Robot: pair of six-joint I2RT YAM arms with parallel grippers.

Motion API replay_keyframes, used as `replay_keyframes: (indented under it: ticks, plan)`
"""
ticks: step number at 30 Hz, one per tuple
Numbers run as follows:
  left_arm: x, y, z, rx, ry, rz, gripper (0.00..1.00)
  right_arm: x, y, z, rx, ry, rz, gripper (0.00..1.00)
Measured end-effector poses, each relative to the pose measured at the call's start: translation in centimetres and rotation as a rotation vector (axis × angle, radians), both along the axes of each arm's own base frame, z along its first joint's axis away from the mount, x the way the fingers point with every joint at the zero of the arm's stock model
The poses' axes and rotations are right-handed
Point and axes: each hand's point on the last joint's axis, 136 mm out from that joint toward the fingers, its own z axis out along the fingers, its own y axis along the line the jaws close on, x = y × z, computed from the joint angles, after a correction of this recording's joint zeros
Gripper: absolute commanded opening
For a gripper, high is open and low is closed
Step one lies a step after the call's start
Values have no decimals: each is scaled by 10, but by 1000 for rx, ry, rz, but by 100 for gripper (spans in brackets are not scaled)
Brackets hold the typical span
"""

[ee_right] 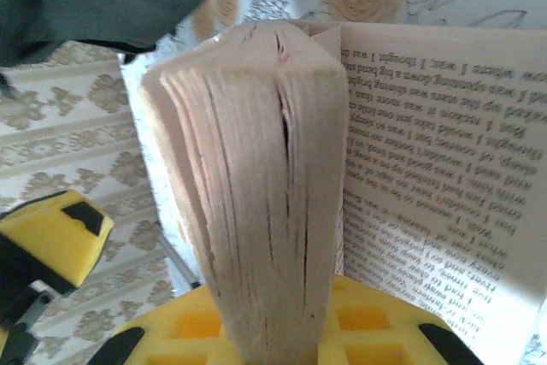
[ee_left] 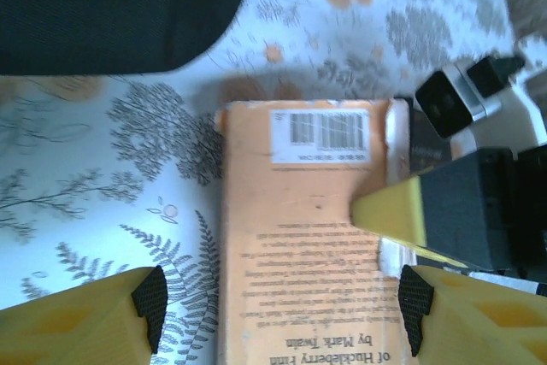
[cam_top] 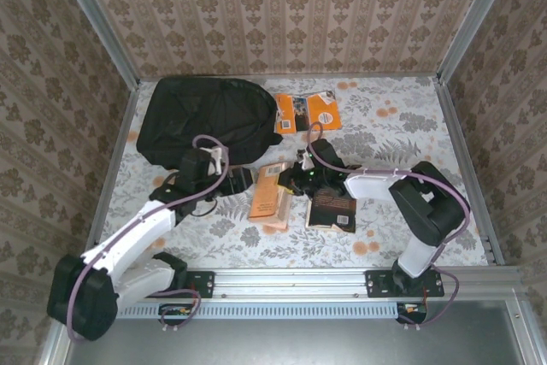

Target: Pack the student bag

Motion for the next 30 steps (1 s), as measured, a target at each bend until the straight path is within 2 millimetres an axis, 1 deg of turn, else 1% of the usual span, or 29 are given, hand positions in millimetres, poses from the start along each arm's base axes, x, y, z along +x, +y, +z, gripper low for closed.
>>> replay_keyframes:
  ticks: [3,5,7,12,15,18,21,24,27,29,30]
  plan:
    - [4,14,9,-56,18,53,74,6,-2,23,60,-7,-24,2]
    - [3,14,13,-96,38,60,74,8,-3,41,102,-20,-35,2]
    - [0,10,16,-143,63,52,74,9,-3,59,142,-40,-42,3]
    - [-6,-3,20,-264,120,32,71,7,-1,94,226,-69,-51,2]
    - [-5,-10,31,-319,112,17,68,7,2,108,267,-77,-55,2]
    - [-5,-21,43,-368,95,-13,64,5,5,115,290,-78,-55,2]
    - [-7,-32,51,-410,94,-49,58,4,7,118,302,-79,-53,2]
    - [-8,-36,57,-437,95,-55,49,4,8,122,312,-85,-54,2]
    - [-6,-36,58,-449,99,-42,35,4,7,124,318,-88,-56,3]
    - [-6,-35,61,-455,96,-31,23,5,7,126,318,-94,-60,7]
    - [-6,-34,63,-458,87,-32,19,5,7,126,318,-96,-62,13]
